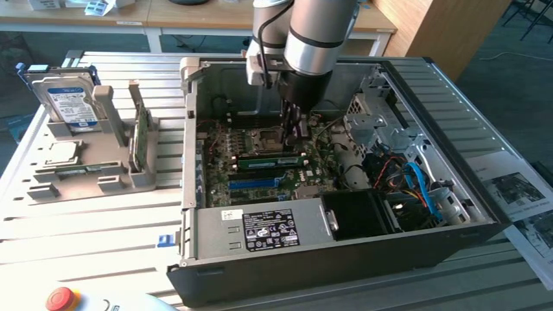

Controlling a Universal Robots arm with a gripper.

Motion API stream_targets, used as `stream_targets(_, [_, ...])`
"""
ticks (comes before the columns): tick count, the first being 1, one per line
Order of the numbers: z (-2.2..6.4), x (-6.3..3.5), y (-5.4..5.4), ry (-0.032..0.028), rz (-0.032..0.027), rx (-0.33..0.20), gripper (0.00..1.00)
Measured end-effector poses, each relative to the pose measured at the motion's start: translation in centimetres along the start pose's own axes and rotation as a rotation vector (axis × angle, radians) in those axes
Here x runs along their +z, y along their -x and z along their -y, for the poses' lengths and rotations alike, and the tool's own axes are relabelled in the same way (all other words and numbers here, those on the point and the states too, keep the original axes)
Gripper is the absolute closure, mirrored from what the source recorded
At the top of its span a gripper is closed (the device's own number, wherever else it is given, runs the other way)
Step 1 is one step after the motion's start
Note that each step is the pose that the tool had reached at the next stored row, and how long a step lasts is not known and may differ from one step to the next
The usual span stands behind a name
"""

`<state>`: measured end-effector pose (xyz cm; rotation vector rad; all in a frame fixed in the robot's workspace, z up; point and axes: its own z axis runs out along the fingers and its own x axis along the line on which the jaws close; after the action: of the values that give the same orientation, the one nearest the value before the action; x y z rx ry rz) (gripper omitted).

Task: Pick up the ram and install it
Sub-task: 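Insert the ram into the slot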

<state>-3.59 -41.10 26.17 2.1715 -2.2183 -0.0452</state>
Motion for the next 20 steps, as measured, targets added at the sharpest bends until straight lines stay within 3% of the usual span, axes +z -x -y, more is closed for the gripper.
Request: stream_targets(20, [-0.1,-2.2,0.0,0.0,-0.0002,0.0,0.74])
